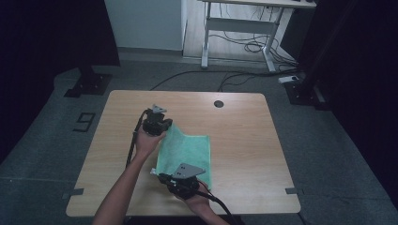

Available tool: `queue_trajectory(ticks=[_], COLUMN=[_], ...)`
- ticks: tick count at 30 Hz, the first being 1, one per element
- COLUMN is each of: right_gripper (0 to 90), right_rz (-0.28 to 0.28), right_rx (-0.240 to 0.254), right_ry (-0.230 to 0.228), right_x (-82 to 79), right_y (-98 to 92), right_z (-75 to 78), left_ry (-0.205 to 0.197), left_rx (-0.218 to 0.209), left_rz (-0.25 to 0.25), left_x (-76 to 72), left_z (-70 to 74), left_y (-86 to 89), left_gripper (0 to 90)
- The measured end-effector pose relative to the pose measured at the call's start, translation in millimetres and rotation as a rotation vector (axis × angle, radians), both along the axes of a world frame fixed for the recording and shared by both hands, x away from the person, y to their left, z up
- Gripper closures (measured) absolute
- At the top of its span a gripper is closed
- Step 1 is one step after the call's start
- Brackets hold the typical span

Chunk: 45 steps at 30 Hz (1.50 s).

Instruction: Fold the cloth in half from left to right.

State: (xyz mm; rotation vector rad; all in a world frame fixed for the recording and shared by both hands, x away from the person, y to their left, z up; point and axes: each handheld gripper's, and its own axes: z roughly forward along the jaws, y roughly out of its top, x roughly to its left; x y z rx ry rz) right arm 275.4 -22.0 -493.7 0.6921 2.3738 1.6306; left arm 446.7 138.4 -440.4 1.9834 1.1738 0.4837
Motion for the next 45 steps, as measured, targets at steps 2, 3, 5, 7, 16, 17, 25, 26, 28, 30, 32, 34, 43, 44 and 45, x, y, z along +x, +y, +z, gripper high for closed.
queue_trajectory(ticks=[2, 3, 5, 7, 16, 17, 25, 26, 28, 30, 32, 34, 43, 44, 45], right_gripper=[85.5, 85.5, 85.5, 85.5, 85.4, 85.4, 85.3, 85.3, 85.3, 85.3, 85.3, 85.3, 85.2, 85.2, 85.2], right_rz=[0.010, 0.019, 0.034, 0.041, 0.002, -0.001, -0.027, -0.033, -0.039, -0.047, -0.050, -0.056, -0.078, -0.077, -0.077], right_rx=[0.011, 0.025, 0.034, 0.035, 0.009, 0.007, -0.019, -0.022, -0.029, -0.031, -0.030, -0.034, -0.048, -0.050, -0.052], right_ry=[-0.012, -0.013, -0.024, -0.034, -0.027, -0.024, -0.005, -0.003, 0.003, 0.012, 0.021, 0.022, 0.038, 0.040, 0.044], right_x=[0.2, 0.4, -0.5, -1.9, -4.6, -4.1, -0.4, 0.0, 1.3, 2.2, 2.7, 2.3, 0.4, 0.0, -0.5], right_y=[4.2, 6.9, 12.9, 16.0, -2.2, -3.9, -14.2, -15.4, -18.4, -21.4, -24.5, -27.1, -40.2, -41.5, -42.7], right_z=[4.7, 7.0, 10.7, 13.3, 7.5, 5.7, -3.6, -4.6, -6.9, -9.5, -11.6, -12.8, -18.3, -19.1, -19.9], left_ry=[-0.011, -0.017, -0.032, -0.042, 0.012, 0.017, 0.055, 0.059, 0.064, 0.067, 0.070, 0.074, 0.080, 0.080, 0.082], left_rx=[0.007, 0.009, 0.024, 0.016, 0.048, 0.048, 0.057, 0.059, 0.058, 0.058, 0.057, 0.056, 0.071, 0.076, 0.078], left_rz=[0.009, 0.017, 0.030, 0.038, 0.025, 0.024, 0.033, 0.033, 0.035, 0.031, 0.026, 0.020, 0.001, -0.002, -0.005], left_x=[-2.0, -3.2, -4.9, -5.8, 3.6, 5.3, 18.0, 19.2, 21.1, 21.9, 22.9, 23.8, 24.8, 24.4, 24.0], left_z=[7.3, 11.7, 20.7, 26.2, 7.4, 4.7, -11.0, -12.8, -16.3, -17.6, -20.0, -22.5, -28.8, -30.4, -31.8], left_y=[6.3, 9.5, 15.6, 19.1, -2.5, -5.0, -16.3, -17.2, -19.1, -19.7, -22.1, -26.1, -39.7, -41.9, -43.9], left_gripper=[88.6, 88.6, 88.6, 88.6, 88.3, 88.2, 87.7, 87.8, 87.8, 87.8, 87.8, 87.8, 87.8, 87.7, 87.7])
